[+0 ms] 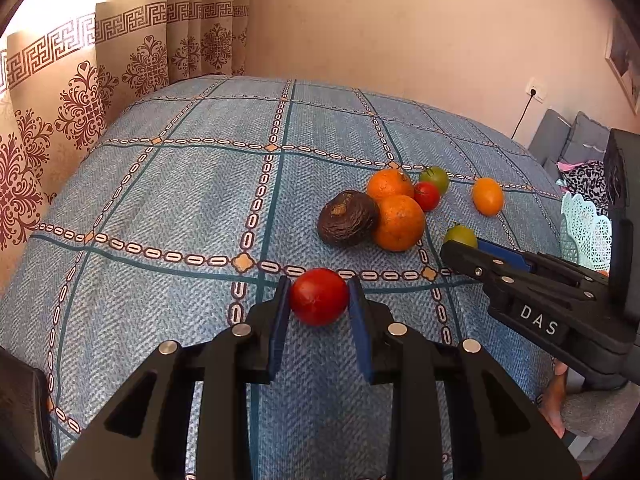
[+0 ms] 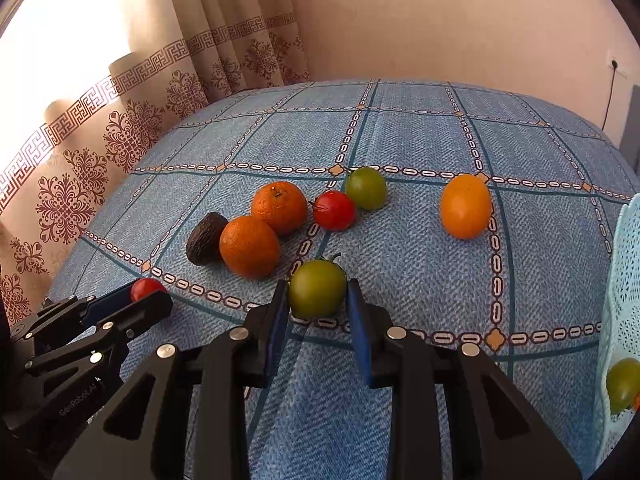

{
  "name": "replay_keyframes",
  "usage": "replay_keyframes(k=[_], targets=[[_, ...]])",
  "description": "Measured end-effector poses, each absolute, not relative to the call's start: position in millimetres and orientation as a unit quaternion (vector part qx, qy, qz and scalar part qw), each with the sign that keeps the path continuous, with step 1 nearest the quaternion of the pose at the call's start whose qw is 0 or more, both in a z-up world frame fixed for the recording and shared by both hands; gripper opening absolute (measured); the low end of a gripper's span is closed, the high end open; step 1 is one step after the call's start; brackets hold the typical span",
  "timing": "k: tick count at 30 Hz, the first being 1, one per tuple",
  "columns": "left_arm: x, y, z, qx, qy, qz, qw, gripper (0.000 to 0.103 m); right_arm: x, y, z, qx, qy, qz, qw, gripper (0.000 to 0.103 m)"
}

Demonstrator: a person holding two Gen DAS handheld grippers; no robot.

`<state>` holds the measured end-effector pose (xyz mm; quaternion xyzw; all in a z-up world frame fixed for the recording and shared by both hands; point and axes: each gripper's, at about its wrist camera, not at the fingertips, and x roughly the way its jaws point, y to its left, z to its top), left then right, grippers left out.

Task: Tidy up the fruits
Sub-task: 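Grasp the small green tomato with the right tool while the left tool holds the red tomato, then carry both tomatoes to the basket while the right tool releases the green tomato inside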

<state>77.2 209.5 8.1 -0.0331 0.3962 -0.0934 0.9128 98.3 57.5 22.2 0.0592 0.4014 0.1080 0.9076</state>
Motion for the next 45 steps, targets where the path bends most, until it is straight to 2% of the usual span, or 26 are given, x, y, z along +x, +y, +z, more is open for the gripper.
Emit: replay_keyframes(k=[20, 45], targets=[[58, 198, 31, 0.004, 0.359, -0.068, 0.931, 0.030, 42, 29, 48, 0.099, 0.361, 0.085, 0.923, 0.029], [27, 109, 75, 0.069, 0.310, -0.130, 0.939, 0.030, -37, -66, 84, 0.157, 0.280, 0.000, 0.947, 0.029]])
